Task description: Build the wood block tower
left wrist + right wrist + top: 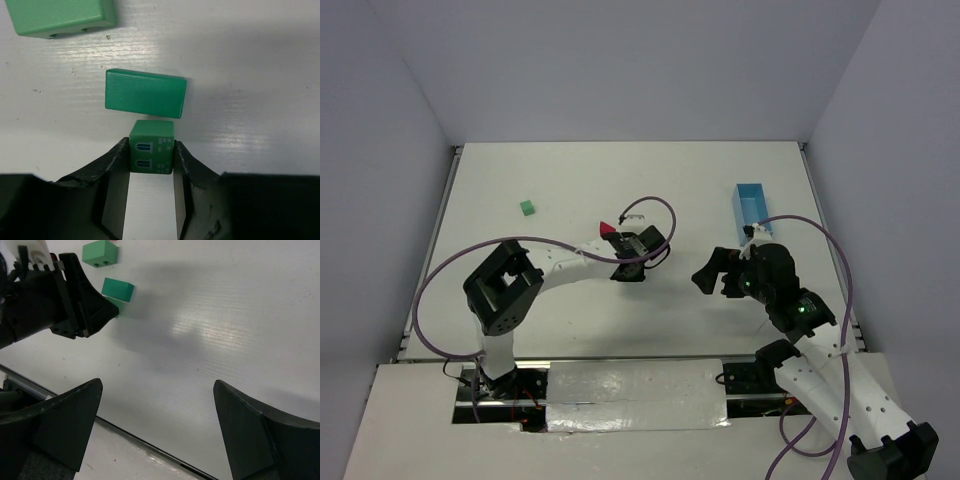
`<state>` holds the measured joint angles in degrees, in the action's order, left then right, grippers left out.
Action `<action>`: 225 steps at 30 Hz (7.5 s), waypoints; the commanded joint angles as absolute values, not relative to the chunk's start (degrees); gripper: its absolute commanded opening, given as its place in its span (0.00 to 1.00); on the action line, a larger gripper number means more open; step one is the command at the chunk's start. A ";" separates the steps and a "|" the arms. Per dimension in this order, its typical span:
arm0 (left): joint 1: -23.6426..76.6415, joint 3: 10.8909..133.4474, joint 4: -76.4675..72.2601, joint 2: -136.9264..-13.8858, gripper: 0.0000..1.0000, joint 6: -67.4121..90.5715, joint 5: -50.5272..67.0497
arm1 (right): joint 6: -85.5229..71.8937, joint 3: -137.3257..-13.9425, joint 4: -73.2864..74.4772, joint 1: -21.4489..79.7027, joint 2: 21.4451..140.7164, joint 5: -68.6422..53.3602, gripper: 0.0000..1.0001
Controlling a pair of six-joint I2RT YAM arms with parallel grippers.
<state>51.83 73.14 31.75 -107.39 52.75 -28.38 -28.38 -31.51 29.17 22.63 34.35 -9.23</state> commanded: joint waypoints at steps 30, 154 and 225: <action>10.82 118.03 44.82 -131.82 0.19 39.20 -21.18 | -26.02 -31.64 24.70 22.94 36.21 -12.30 0.99; 6.59 113.73 44.03 -128.24 0.71 35.24 -19.51 | -24.87 -31.03 23.47 22.94 38.06 -15.73 0.99; 0.26 110.30 41.75 -129.38 0.80 28.57 -11.16 | -24.43 -30.76 22.94 22.85 38.85 -17.75 0.99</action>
<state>0.64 108.88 42.37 -128.33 29.85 -12.05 -25.43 -31.35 26.11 22.63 38.83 -17.21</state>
